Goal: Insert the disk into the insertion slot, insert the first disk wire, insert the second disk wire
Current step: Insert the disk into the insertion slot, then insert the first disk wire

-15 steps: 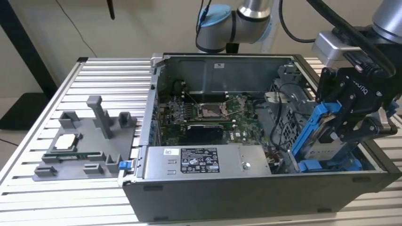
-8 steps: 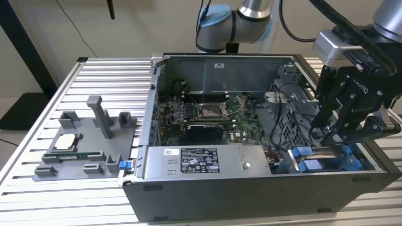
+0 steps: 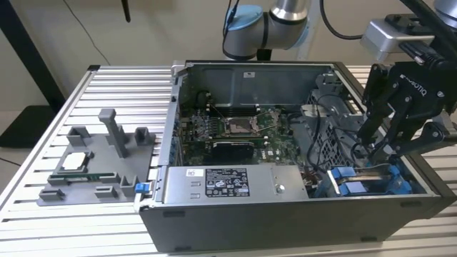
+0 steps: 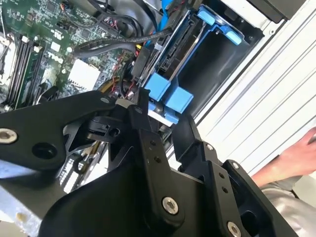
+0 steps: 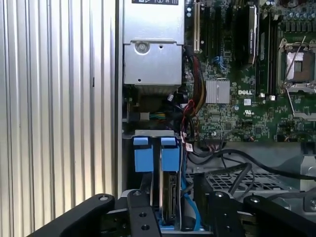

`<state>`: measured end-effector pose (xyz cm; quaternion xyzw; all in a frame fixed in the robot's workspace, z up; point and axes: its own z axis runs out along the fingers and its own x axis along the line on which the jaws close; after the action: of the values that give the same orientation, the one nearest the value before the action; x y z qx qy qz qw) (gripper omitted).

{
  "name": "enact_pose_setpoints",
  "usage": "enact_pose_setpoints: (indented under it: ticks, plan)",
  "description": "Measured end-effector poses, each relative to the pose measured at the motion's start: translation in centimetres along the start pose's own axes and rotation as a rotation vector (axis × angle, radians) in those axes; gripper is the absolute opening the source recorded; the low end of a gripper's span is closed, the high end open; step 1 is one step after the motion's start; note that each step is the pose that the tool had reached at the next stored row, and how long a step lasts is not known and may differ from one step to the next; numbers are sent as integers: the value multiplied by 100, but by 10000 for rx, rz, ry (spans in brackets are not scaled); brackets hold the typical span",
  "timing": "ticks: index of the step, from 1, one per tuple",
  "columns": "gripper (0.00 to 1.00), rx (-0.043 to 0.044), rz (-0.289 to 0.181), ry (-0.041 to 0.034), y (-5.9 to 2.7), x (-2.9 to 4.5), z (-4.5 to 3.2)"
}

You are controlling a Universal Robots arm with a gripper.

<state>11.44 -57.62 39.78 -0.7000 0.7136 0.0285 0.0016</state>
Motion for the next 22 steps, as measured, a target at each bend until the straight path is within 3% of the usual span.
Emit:
enact_pose_setpoints:
  ticks: [3,7,10,13,17,22]
  plan:
    - [100,37,-3,-11,1,-36,-5]
    - [100,342,-24,-147,2,-67,-3]
    - [100,584,-41,-187,2,-89,4]
    - [100,702,-96,-190,1,-132,29]
    - [100,788,-199,-190,0,-188,83]
    - [100,935,-397,-202,-3,-201,130]
